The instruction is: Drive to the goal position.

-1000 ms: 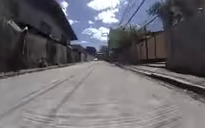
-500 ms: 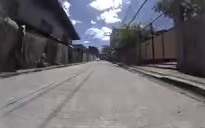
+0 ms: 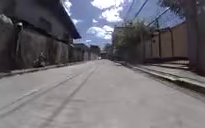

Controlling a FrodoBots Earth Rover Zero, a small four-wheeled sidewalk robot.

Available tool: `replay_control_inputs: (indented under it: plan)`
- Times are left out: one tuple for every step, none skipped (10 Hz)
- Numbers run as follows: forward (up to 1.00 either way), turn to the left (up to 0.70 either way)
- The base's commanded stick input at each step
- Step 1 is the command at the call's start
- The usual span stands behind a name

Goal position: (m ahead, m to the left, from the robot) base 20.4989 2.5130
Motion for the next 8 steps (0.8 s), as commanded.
replay_control_inputs:
  plan:
    - [1.00,-0.39]
    - [1.00,-0.16]
    - [1.00,0.00]
    - [1.00,0.02]
    - [1.00,0.04]
    - [1.00,0.05]
    - [1.00,0.00]
    - [1.00,0.00]
